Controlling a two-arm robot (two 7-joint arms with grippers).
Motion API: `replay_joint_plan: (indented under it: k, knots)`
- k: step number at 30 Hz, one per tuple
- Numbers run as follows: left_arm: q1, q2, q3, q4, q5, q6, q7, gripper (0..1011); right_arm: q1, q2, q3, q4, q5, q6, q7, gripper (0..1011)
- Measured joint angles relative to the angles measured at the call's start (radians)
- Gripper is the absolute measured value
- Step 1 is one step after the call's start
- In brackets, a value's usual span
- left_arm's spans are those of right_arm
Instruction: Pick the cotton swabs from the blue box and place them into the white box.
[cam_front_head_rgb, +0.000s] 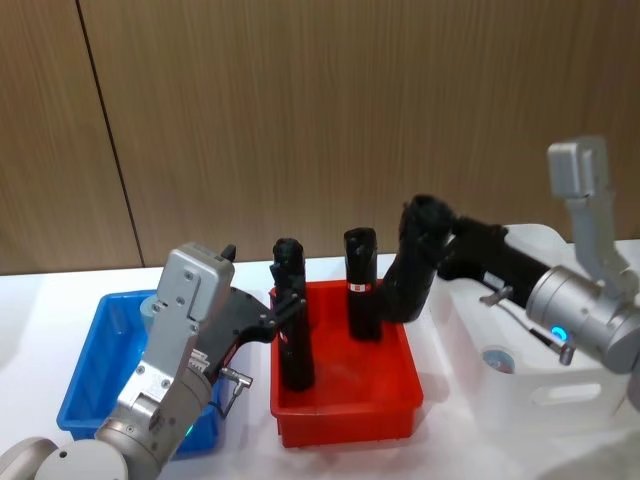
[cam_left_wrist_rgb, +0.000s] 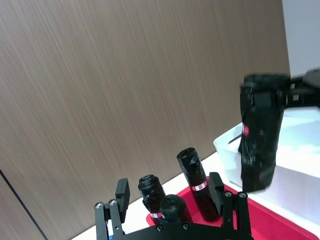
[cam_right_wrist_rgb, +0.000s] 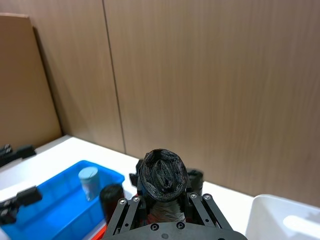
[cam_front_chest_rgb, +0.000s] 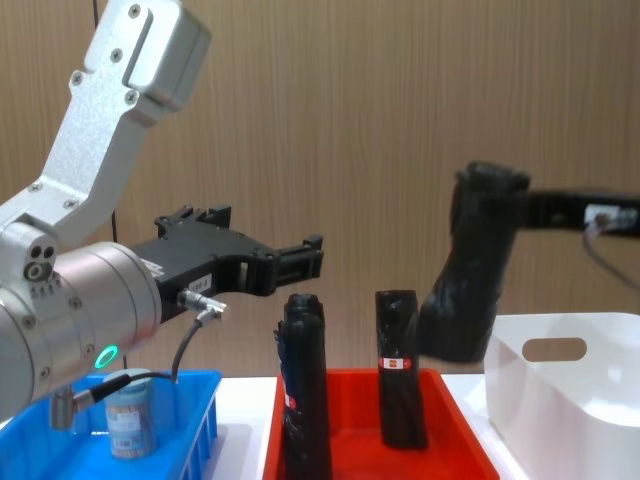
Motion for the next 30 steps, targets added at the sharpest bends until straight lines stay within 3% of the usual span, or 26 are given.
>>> replay_joint_plan:
  k: [15,30]
  knots:
    - [0.0,0.0,0.0,0.0,0.0,0.0,0.0,1004,0.027,0.044,0.052,-0.04,0.003,-0.023,-0.061,363]
    - [0.0,0.0,0.0,0.0,0.0,0.0,0.0,1004,0.061,0.063,0.071,0.057,-0.057,-0.052,-0.092,363]
